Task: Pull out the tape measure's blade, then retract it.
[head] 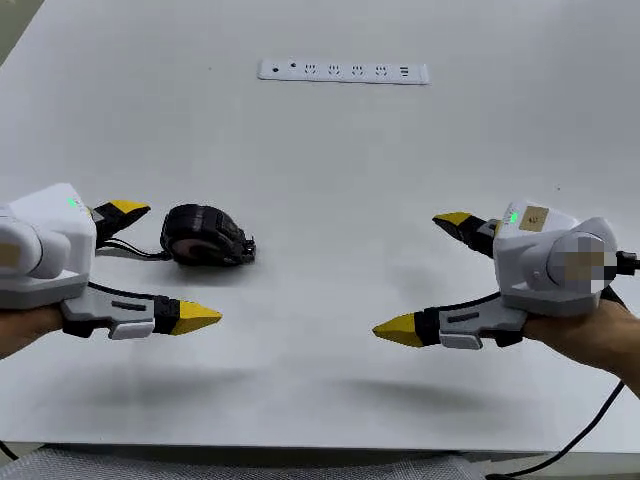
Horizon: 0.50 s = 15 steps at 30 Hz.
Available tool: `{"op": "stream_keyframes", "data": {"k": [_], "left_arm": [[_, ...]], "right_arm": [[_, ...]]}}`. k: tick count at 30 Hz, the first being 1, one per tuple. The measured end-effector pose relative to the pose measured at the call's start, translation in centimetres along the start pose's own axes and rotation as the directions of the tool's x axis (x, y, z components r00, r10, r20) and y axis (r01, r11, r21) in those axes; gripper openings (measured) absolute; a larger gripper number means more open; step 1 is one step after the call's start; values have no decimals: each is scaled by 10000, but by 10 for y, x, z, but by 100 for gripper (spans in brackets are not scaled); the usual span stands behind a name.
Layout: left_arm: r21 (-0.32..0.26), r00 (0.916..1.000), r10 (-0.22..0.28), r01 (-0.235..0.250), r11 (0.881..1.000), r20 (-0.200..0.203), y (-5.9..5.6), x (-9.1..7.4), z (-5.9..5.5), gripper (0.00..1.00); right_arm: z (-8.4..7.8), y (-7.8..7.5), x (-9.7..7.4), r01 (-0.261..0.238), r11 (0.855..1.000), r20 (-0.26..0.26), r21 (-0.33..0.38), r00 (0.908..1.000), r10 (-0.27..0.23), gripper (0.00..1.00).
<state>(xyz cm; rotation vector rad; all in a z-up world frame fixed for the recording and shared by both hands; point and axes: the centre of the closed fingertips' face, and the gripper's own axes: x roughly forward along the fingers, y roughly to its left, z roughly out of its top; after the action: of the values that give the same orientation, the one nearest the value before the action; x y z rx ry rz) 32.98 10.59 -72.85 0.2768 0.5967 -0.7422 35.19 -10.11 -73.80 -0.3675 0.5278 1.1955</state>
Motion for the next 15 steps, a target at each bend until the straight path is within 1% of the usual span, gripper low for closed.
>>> {"op": "stream_keyframes", "data": {"k": [5,9,11,15], "left_arm": [[203,9994,-259,263,9994,-219,3,2,-3,89],[369,9983,-418,433,9984,-411,8,4,-4,87],[398,9974,-501,522,9978,-519,10,5,-5,86],[414,9962,-622,649,9970,-617,14,7,-6,82]], "right_arm": [[0,0,9,-362,9991,-183,-210,9992,358,95],[0,0,18,-701,9967,-304,-409,9972,688,94],[1,2,23,-898,9944,-366,-555,9955,879,92],[4,3,32,-1129,9910,-406,-716,9931,1102,91]]}}
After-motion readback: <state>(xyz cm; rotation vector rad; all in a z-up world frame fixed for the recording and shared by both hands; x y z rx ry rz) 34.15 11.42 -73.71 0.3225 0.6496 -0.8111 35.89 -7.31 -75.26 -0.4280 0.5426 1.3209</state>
